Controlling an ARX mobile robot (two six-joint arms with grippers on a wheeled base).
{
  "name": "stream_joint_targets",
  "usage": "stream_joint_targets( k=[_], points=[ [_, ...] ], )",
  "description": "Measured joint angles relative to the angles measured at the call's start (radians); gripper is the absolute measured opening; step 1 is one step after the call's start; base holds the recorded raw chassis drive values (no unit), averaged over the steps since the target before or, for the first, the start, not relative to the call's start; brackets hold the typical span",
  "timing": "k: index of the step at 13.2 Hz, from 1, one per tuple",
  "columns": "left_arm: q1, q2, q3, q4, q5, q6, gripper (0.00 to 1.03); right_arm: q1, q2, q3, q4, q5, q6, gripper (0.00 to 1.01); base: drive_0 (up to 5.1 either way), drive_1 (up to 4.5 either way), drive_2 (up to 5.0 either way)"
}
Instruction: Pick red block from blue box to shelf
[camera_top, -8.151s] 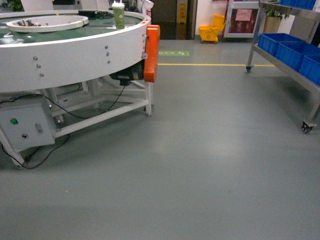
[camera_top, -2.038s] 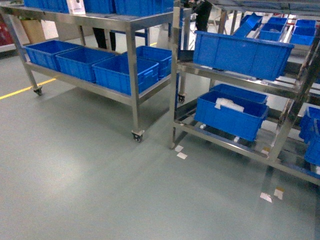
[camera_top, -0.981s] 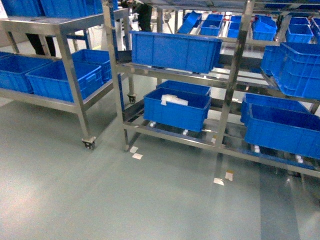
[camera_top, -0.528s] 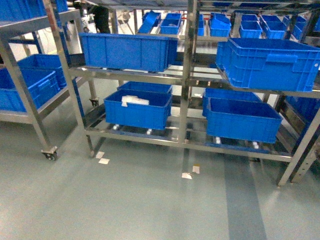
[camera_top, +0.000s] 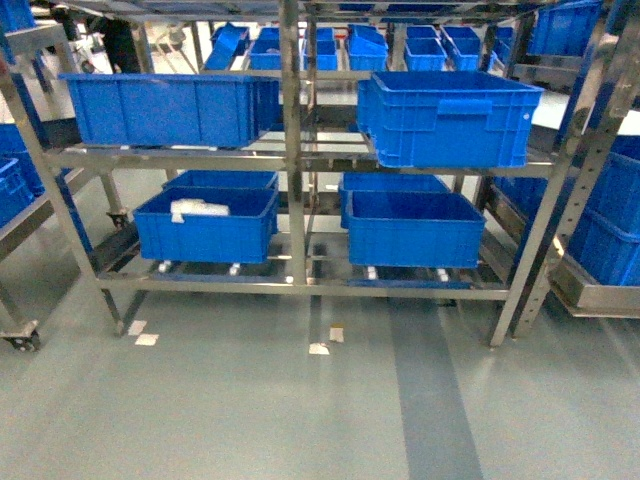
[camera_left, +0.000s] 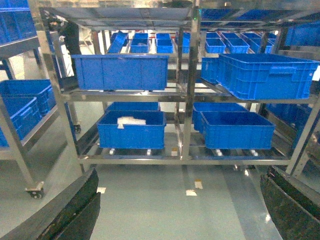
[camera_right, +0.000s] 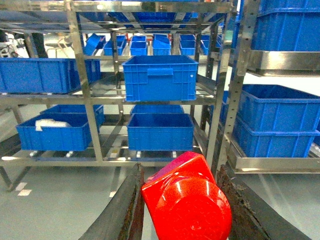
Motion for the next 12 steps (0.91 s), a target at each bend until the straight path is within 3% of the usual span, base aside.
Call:
stream_joint_targets(
  k=[10, 12],
  points=[
    [-0.001, 0.000, 0.000, 0.000, 0.000, 0.000, 0.98, 0.000, 0.000, 0.000, -0.001, 0.000, 0.000, 0.35, -1.6, -1.61, -1.6],
    [-0.001, 0.000, 0.000, 0.001, 0.001, 0.000, 0.98, 0.000, 0.000, 0.000, -0.002, 0.000, 0.000, 0.35, 2.6, 2.07, -5.1]
  ],
)
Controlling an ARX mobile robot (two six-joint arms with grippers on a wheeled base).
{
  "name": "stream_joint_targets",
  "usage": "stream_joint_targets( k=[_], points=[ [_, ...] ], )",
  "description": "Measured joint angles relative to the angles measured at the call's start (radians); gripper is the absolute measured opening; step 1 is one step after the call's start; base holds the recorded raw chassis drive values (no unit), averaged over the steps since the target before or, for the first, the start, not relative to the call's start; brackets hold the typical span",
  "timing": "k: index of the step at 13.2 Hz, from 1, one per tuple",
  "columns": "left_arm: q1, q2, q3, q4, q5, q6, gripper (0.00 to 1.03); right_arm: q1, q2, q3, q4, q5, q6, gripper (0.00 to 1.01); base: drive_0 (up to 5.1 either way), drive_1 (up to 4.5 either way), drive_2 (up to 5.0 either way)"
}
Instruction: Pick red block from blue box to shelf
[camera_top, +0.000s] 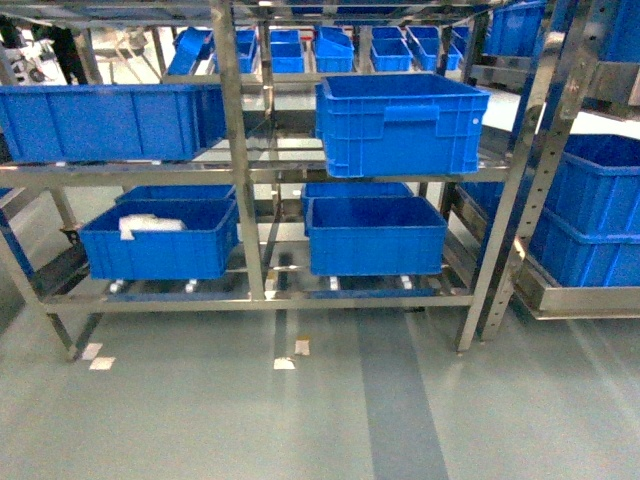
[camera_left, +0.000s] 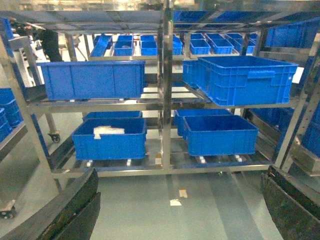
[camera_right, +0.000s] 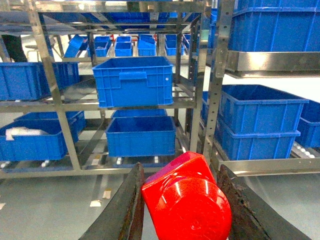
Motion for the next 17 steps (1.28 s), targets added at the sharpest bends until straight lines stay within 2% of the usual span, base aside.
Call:
stream_joint_targets(
  k=[17],
  points=[
    [0.001, 0.000, 0.000, 0.000, -0.001, 0.000, 0.98, 0.000, 0.000, 0.000, 0.001, 0.000, 0.000, 0.35, 0.6, 4.57, -3.8]
  ],
)
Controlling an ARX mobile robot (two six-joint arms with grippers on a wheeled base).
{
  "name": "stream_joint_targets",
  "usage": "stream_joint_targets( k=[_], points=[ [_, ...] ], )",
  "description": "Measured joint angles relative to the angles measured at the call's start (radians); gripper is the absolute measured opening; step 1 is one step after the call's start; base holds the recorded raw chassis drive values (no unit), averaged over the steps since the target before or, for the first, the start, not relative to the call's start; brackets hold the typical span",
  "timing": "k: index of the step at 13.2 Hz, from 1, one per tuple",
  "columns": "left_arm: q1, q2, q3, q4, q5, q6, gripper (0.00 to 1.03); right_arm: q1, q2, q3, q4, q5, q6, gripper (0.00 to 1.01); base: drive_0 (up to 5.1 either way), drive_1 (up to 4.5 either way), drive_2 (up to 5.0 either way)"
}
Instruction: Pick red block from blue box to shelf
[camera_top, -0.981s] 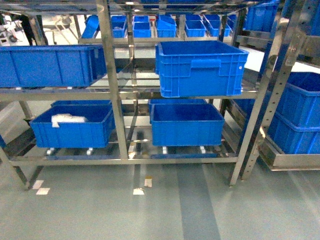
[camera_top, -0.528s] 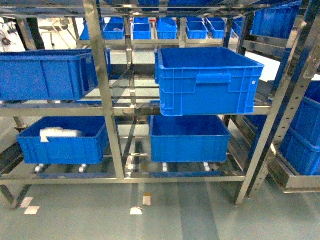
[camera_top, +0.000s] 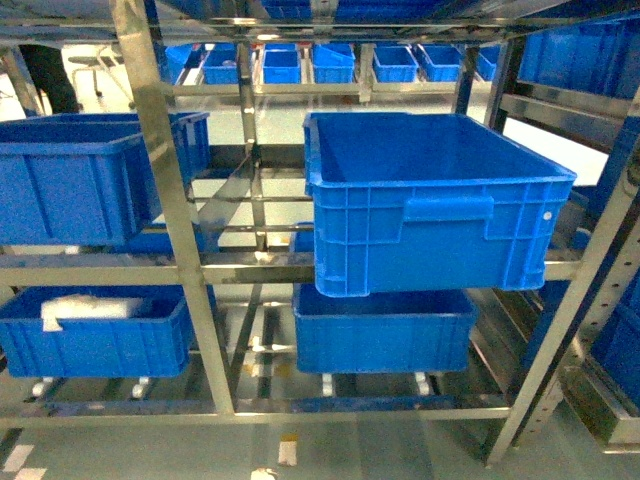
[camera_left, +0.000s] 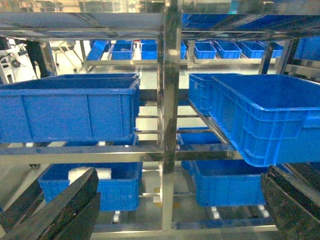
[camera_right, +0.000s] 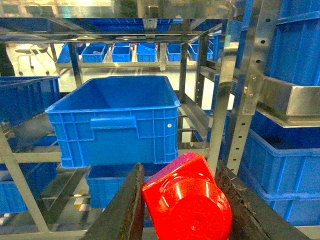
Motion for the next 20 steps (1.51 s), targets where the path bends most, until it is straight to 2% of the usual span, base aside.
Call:
stream_joint_targets(
  k=[20],
  points=[
    [0.000, 0.000, 0.000, 0.000, -0.002, 0.000, 0.98, 0.000, 0.000, 0.000, -0.001, -0.001, 0.000, 0.35, 0.5, 4.72, -3.7]
  ],
)
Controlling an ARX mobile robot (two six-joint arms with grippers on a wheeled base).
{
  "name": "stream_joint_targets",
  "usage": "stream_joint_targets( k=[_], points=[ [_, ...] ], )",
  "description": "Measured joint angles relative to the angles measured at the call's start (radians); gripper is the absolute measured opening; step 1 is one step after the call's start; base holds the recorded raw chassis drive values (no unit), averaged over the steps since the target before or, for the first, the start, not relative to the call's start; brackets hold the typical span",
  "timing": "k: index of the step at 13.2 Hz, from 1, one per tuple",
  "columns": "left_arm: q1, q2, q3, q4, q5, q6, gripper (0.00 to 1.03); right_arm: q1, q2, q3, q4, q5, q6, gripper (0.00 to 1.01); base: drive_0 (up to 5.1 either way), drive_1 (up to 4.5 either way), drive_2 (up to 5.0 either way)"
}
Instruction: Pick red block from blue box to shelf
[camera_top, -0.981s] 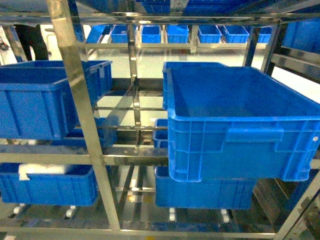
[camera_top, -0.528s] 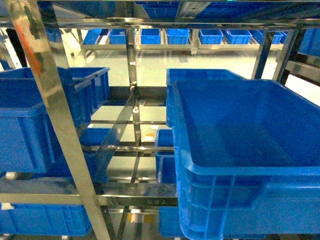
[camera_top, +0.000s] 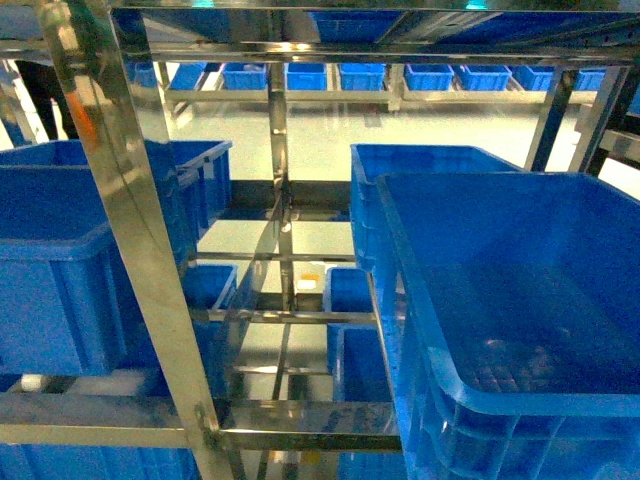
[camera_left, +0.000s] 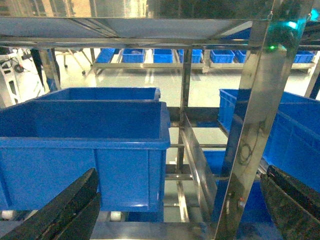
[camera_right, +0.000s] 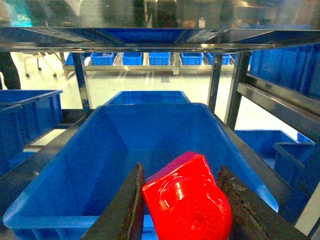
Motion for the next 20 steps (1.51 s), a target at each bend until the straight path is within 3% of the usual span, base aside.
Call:
stream_joint_targets(
  k=[4, 20],
  points=[
    [0.000, 0.000, 0.000, 0.000, 0.000, 0.000, 0.98, 0.000, 0.000, 0.000, 0.000, 0.000, 0.000, 0.35, 0.5, 4.72, -3.7],
    [0.000, 0.000, 0.000, 0.000, 0.001, 0.000, 0.98, 0.000, 0.000, 0.000, 0.000, 0.000, 0.000, 0.35, 0.0, 0.00, 0.0]
  ],
)
